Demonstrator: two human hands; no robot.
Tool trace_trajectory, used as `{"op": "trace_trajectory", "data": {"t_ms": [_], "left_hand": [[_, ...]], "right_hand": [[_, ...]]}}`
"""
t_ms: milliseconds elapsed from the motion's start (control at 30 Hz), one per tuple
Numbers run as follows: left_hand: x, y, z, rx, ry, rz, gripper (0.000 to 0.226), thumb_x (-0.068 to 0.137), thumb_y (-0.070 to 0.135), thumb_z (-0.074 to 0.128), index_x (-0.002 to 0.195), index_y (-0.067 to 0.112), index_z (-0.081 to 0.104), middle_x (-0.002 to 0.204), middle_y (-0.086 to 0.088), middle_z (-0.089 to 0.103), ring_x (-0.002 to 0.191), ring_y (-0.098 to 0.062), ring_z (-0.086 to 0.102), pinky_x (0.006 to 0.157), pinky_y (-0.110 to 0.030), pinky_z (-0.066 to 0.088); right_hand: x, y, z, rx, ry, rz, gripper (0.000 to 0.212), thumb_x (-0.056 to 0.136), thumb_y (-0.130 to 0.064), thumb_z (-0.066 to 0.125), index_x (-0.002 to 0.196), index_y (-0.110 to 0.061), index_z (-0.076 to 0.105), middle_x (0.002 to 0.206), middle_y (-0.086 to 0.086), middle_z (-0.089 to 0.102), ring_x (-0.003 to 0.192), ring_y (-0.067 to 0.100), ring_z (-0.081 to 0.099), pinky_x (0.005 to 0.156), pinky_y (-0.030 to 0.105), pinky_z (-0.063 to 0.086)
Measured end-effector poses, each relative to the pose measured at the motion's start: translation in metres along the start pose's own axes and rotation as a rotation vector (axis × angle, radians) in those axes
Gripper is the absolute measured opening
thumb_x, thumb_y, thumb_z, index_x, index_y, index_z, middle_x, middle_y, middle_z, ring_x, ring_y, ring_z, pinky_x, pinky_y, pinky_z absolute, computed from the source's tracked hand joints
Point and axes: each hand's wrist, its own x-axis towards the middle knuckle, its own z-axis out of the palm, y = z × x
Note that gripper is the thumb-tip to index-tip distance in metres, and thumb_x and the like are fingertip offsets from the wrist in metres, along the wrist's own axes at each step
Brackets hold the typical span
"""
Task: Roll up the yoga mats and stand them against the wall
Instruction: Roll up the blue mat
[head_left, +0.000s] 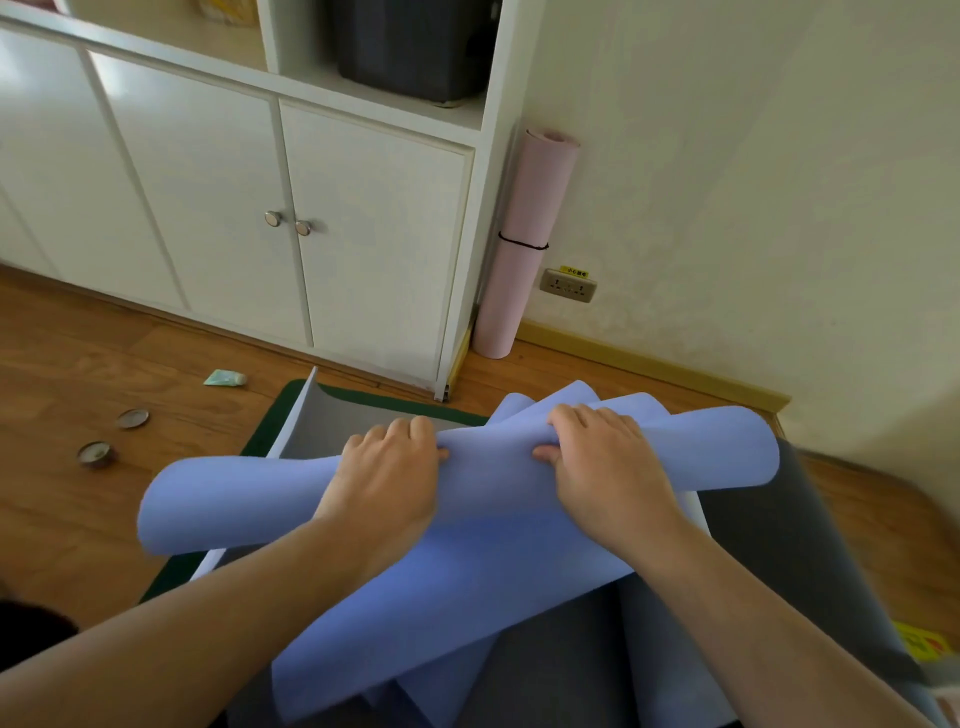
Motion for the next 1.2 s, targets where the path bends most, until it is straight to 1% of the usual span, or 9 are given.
{"op": "trace_trajectory", "data": {"t_ms": [100,200,267,467,633,800,1000,1067,1200], "left_hand": [[-0.007,0.004,0.001,-0.011,-0.006,0.087,0.019,0.109,0.036,0.038,0.120,0.022,0.046,0.119,0.002,0.060,0.103,-0.016,0.059,0.096,-0.031,0.050],[-0.010,0.002,0.001,-0.031,-0.039,0.119,0.046,0.100,0.071,0.034,0.108,0.027,0.044,0.106,0.007,0.060,0.090,-0.013,0.058,0.085,-0.028,0.051],[-0.011,0.001,0.006,0.022,-0.099,0.113,0.056,0.094,0.082,0.033,0.104,0.027,0.042,0.105,0.007,0.060,0.086,-0.012,0.057,0.080,-0.025,0.048],[-0.007,-0.004,0.009,0.056,-0.149,0.099,0.061,0.094,0.079,0.043,0.113,0.022,0.054,0.109,0.004,0.066,0.088,-0.013,0.062,0.079,-0.026,0.054],[-0.016,-0.001,0.007,0.228,-0.230,0.177,0.051,0.097,0.077,0.043,0.101,0.026,0.049,0.096,0.006,0.061,0.082,-0.013,0.056,0.073,-0.027,0.045],[-0.024,-0.004,0.017,0.162,-0.300,0.123,0.050,0.103,0.070,0.038,0.109,0.026,0.061,0.100,0.005,0.067,0.086,-0.014,0.063,0.079,-0.028,0.052],[-0.026,-0.011,0.012,0.014,-0.344,0.115,0.050,0.095,0.079,0.042,0.095,0.030,0.047,0.081,0.013,0.052,0.069,-0.010,0.051,0.061,-0.022,0.035],[-0.028,-0.011,0.008,-0.015,-0.337,0.132,0.054,0.091,0.084,0.041,0.099,0.031,0.044,0.079,0.014,0.049,0.070,-0.009,0.051,0.062,-0.022,0.036],[-0.033,-0.011,0.006,-0.057,-0.328,0.160,0.050,0.094,0.081,0.039,0.102,0.032,0.037,0.080,0.014,0.048,0.071,-0.009,0.052,0.067,-0.024,0.038]], "right_hand": [[0.000,0.008,-0.001,-0.035,-0.083,0.001,0.023,0.112,-0.039,0.042,0.095,-0.026,0.036,0.093,-0.009,0.048,0.084,0.017,0.046,0.079,0.033,0.033],[-0.001,0.015,-0.001,-0.002,-0.175,-0.015,0.030,0.111,-0.043,0.042,0.086,-0.030,0.032,0.091,-0.009,0.047,0.085,0.016,0.049,0.078,0.035,0.038],[-0.004,0.015,0.000,0.004,-0.230,-0.046,0.036,0.110,-0.048,0.045,0.083,-0.031,0.028,0.090,-0.010,0.041,0.085,0.015,0.047,0.076,0.033,0.034],[-0.009,0.016,0.003,-0.010,-0.274,-0.079,0.051,0.089,-0.062,0.074,0.101,-0.030,0.036,0.096,-0.010,0.050,0.085,0.013,0.050,0.071,0.031,0.037],[-0.011,0.016,0.006,-0.088,-0.306,-0.069,0.051,0.090,-0.069,0.067,0.095,-0.033,0.032,0.077,-0.012,0.042,0.067,0.007,0.040,0.054,0.028,0.027],[-0.015,0.016,0.003,-0.003,-0.349,-0.163,0.051,0.087,-0.075,0.065,0.093,-0.033,0.036,0.079,-0.012,0.051,0.068,0.007,0.049,0.057,0.027,0.033],[-0.015,0.015,0.008,0.022,-0.285,-0.179,0.047,0.100,-0.073,0.044,0.080,-0.031,0.035,0.076,-0.009,0.054,0.069,0.010,0.051,0.059,0.029,0.035],[-0.015,0.016,0.009,0.029,-0.293,-0.147,0.047,0.099,-0.074,0.045,0.080,-0.033,0.032,0.076,-0.009,0.053,0.069,0.009,0.050,0.058,0.029,0.032],[-0.016,0.025,0.005,0.132,-0.307,-0.139,0.050,0.090,-0.079,0.058,0.086,-0.035,0.034,0.075,-0.008,0.056,0.069,0.011,0.053,0.062,0.032,0.043]]}}
